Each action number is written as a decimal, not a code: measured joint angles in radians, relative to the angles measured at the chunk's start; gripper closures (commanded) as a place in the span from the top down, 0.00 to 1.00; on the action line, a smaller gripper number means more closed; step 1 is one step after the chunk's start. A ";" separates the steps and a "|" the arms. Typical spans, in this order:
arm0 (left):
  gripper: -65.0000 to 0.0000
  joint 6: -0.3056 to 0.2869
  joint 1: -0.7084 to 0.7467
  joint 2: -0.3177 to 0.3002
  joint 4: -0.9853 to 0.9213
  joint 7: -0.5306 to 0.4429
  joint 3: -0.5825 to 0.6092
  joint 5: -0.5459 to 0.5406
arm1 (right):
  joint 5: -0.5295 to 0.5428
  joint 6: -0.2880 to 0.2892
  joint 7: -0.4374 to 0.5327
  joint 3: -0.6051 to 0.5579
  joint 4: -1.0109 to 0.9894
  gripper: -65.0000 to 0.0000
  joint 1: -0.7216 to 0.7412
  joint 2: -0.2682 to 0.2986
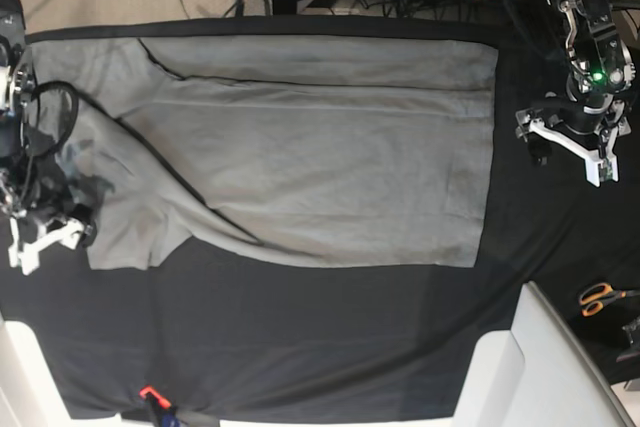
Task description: Fold the T-shirt properly
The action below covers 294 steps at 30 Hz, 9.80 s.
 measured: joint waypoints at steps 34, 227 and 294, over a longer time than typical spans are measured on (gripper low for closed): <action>0.88 0.006 -0.450 0.011 -0.545 -0.007 0.112 -0.005 | -0.008 -0.009 -0.025 -0.027 0.072 0.00 -0.022 -0.052; 0.00 0.008 -0.598 0.048 -0.512 0.060 0.211 -0.003 | -0.011 -0.030 0.229 -0.452 0.105 0.00 0.121 0.023; 0.00 0.008 -0.549 0.047 -0.466 0.056 0.211 0.001 | 0.000 -0.156 -0.055 -0.157 0.095 0.66 0.050 0.008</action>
